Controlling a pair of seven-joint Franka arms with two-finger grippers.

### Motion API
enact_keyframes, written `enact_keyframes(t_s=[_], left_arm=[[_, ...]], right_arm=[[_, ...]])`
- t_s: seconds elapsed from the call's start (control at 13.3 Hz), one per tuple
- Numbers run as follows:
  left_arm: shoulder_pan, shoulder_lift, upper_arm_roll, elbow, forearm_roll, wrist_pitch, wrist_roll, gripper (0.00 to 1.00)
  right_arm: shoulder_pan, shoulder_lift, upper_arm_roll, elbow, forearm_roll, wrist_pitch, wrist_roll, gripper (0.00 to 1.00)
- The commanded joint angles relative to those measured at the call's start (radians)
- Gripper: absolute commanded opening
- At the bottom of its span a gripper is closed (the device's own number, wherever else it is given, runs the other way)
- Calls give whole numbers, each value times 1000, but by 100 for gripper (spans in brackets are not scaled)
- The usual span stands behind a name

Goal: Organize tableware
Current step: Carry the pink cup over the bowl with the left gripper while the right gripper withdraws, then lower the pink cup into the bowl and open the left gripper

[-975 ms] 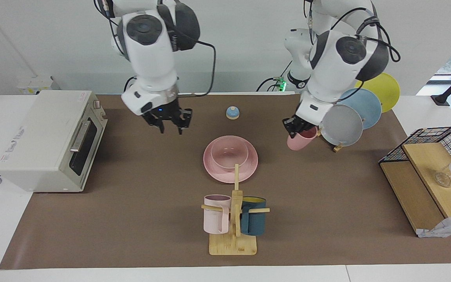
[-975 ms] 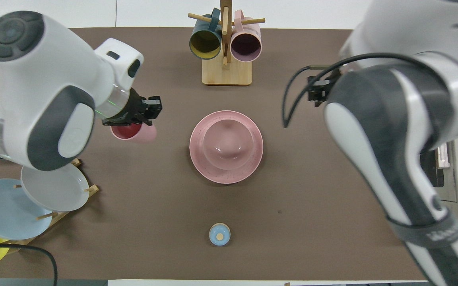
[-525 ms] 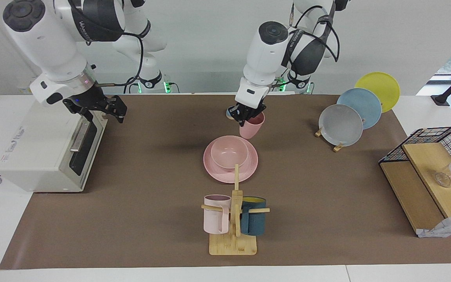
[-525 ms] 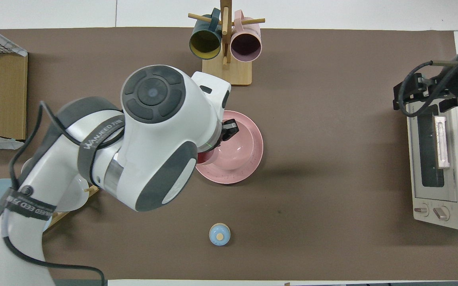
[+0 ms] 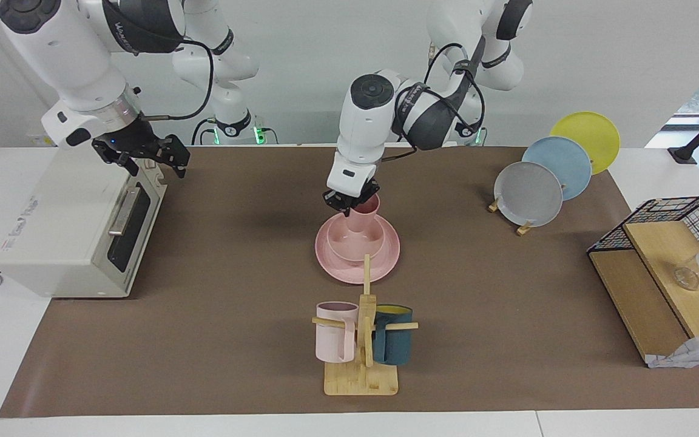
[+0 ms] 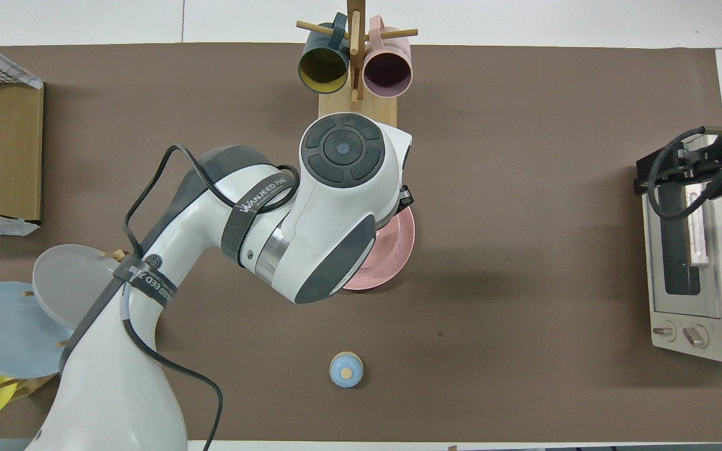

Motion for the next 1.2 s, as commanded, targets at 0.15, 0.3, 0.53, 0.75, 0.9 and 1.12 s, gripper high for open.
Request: enact_keyframes(t_s=[0.15,0.3,0.53,0.75,0.9,1.12], left_arm=[[-19,70,20,26,53,68,-46,0],[-18,77,20,18,56,90,-46,0],[-18,81,20,-32,87,150,-46,0],[-15,81,20,-43,88,159,-45,0],[-18,81,20,-78,88,203,-45,0],[-16,80,20,-88,88,217,-40,12]], right_arm=[[-28,-58,0,-102,-12,68,-49,100],[-29,-35,-5,-66,-15,50,-53,100],[-25,-29,-5,-70,-18,51,-54,100],[-28,-36,-6,-79,-15,48,-51,100],[-55,-38,-13,-85,-12,48,-51,100],[-58,-51,-11,-85,-12,48,-56,100]])
